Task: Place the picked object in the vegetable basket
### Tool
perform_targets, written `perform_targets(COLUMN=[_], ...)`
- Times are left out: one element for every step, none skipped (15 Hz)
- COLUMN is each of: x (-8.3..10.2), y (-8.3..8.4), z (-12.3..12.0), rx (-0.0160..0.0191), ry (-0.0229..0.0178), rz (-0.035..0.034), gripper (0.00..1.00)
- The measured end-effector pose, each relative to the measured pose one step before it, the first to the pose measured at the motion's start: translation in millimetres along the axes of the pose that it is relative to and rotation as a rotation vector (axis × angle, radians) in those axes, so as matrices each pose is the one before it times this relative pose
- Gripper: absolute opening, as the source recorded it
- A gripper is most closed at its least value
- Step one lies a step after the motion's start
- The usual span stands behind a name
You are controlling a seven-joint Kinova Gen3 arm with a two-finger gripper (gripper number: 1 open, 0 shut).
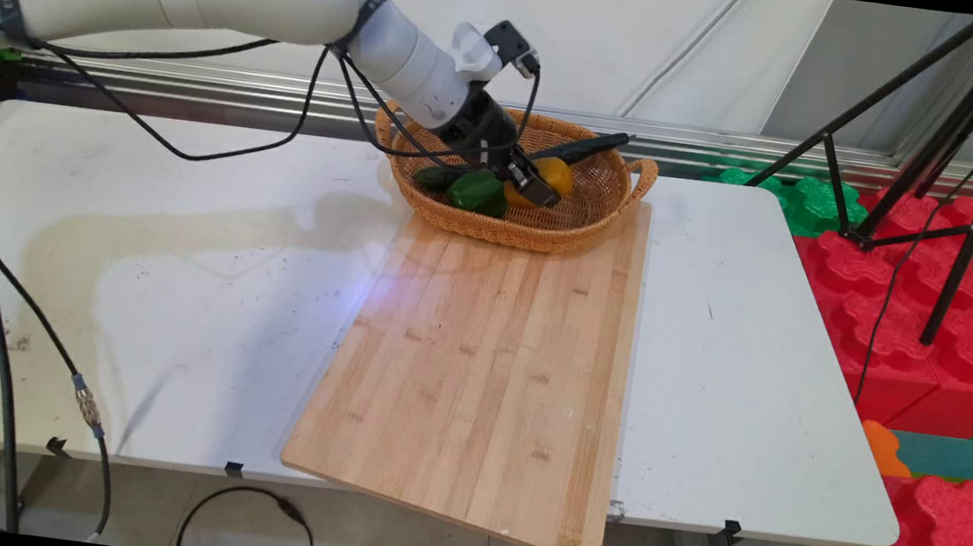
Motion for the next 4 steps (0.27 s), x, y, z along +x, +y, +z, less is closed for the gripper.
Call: perform_targets(x=[-0.05, 0.02, 0.08, 0.24], y=[-0.22, -0.25, -0.28, -0.21], z=[3.49, 2.96, 2.13, 0.83], rx=[0.00256, 0.00159, 0.00105, 0.00035], ry=[-0.00059, 0.00117, 0.00214, 0.00282], rz=[-0.00341, -0.00255, -0.00091, 0.00045], gripper=[0.0, 1.0, 1.0, 1.0])
